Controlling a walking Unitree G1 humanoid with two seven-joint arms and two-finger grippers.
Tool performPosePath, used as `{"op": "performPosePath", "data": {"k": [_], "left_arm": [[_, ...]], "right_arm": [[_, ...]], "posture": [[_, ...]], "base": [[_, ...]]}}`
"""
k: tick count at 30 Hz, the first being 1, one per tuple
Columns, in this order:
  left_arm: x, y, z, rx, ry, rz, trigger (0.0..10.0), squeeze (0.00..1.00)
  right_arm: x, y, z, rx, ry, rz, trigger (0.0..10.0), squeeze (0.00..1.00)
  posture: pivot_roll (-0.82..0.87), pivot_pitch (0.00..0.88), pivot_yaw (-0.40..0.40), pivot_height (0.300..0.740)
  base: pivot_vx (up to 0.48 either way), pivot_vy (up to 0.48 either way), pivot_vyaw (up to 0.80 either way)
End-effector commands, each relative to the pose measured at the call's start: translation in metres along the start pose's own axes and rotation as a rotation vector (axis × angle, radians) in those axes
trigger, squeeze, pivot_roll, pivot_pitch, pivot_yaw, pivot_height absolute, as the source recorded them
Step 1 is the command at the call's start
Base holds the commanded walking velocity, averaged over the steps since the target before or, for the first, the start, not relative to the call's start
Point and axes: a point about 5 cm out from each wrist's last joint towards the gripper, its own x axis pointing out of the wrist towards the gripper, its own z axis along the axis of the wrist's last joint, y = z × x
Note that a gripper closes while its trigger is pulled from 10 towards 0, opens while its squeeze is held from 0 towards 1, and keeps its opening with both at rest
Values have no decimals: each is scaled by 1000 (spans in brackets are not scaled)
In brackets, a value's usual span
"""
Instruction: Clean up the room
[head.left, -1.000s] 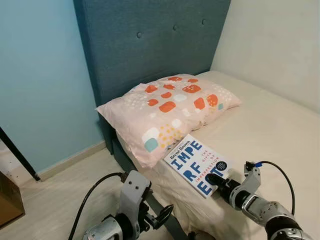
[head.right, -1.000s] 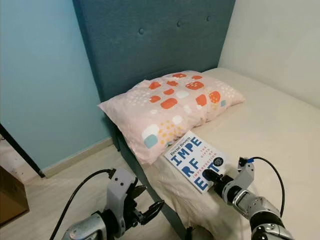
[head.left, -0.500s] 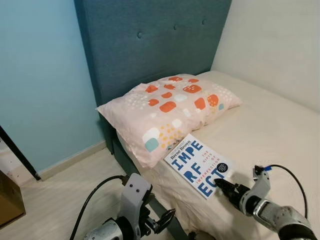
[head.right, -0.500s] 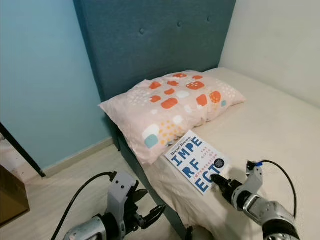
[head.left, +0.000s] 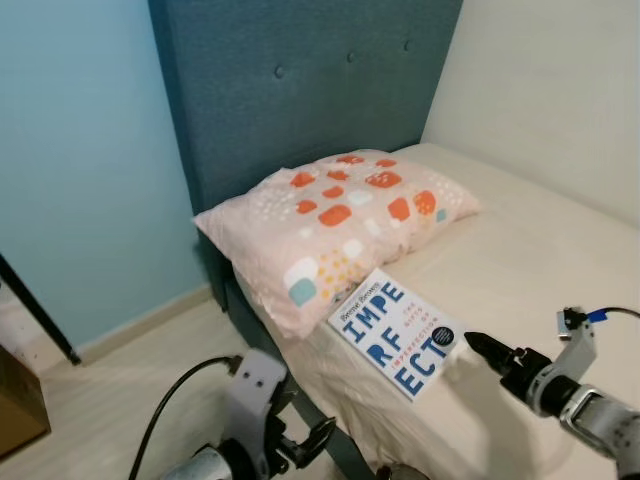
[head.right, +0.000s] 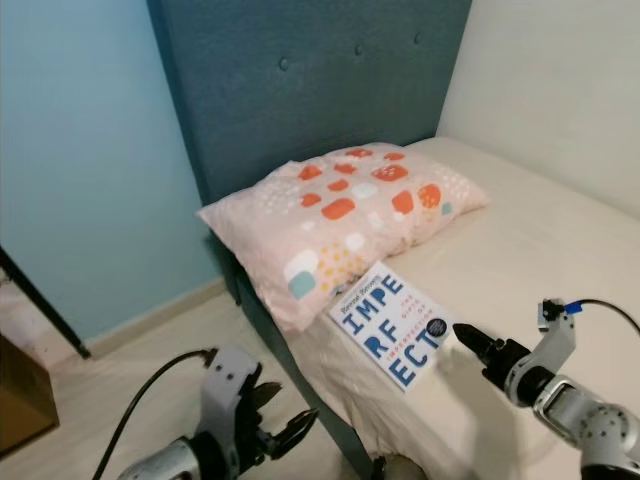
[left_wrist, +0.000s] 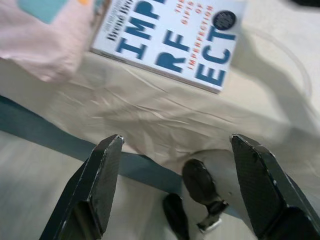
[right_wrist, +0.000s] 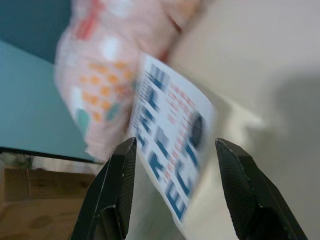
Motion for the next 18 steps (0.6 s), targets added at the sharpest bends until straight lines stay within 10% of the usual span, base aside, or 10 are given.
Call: {"op": "performPosePath", "data": {"k": [1, 10, 18], "left_arm": [[-4, 3, -9, -6, 31, 23, 10000, 0], [-3, 15, -7, -32, -9, 134, 10000, 0], [-3, 27, -15, -22, 1, 300, 10000, 0]], "right_arm": [[-2, 5, 3, -91, -16, -14, 10000, 0], [19, 46, 8, -331, -197, 0, 10000, 0], [31, 71, -82, -508, -85, -21, 10000, 0]], "posture": [[21, 265, -37, 572], [19, 236, -35, 572], [22, 228, -33, 572]], "base": [[0, 0, 0], [0, 0, 0], [0, 0, 0]]}}
